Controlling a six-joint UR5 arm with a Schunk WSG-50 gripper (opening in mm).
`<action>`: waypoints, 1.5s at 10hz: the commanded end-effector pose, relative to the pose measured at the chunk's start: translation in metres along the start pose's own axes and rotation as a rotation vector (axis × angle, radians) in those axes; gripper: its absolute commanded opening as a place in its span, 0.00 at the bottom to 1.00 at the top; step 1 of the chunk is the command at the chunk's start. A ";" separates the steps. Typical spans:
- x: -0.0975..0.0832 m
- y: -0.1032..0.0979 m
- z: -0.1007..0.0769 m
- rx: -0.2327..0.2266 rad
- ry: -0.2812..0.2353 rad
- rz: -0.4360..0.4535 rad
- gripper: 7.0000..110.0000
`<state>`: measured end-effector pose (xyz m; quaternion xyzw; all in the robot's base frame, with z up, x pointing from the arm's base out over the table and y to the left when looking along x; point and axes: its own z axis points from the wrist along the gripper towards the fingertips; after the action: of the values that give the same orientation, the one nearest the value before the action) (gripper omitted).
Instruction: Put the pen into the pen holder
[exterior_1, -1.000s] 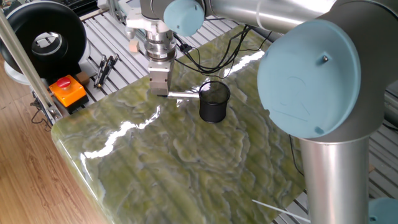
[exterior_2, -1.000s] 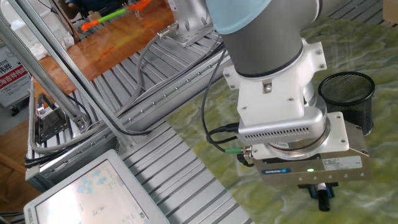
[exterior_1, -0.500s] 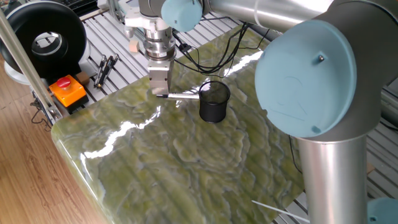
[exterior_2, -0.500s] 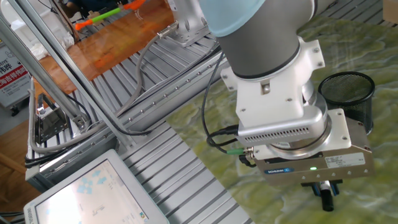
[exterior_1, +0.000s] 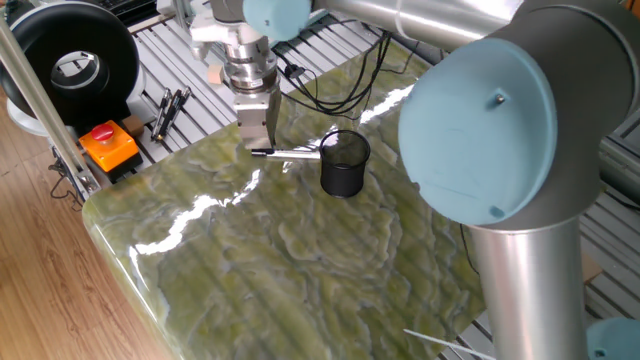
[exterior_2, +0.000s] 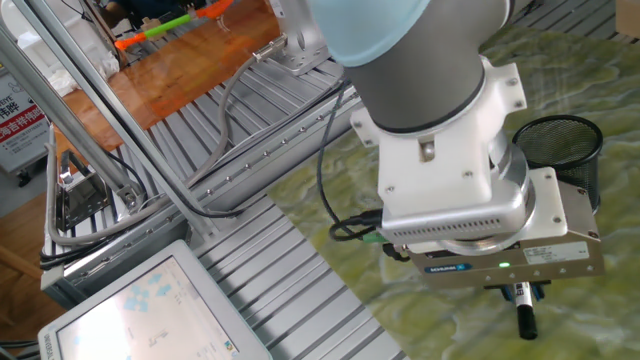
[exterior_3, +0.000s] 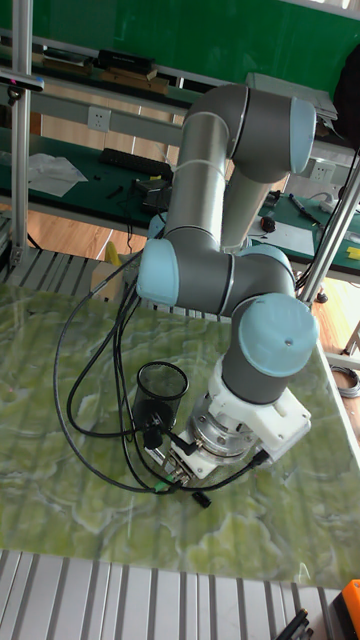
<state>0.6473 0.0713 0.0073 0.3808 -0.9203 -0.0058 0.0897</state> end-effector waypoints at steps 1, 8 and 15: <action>-0.001 -0.001 -0.003 0.009 0.053 0.021 0.15; 0.036 -0.004 -0.006 0.039 0.327 0.019 0.15; 0.032 0.003 0.006 0.021 0.395 0.046 0.15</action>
<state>0.6182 0.0454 0.0123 0.3620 -0.8922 0.0727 0.2602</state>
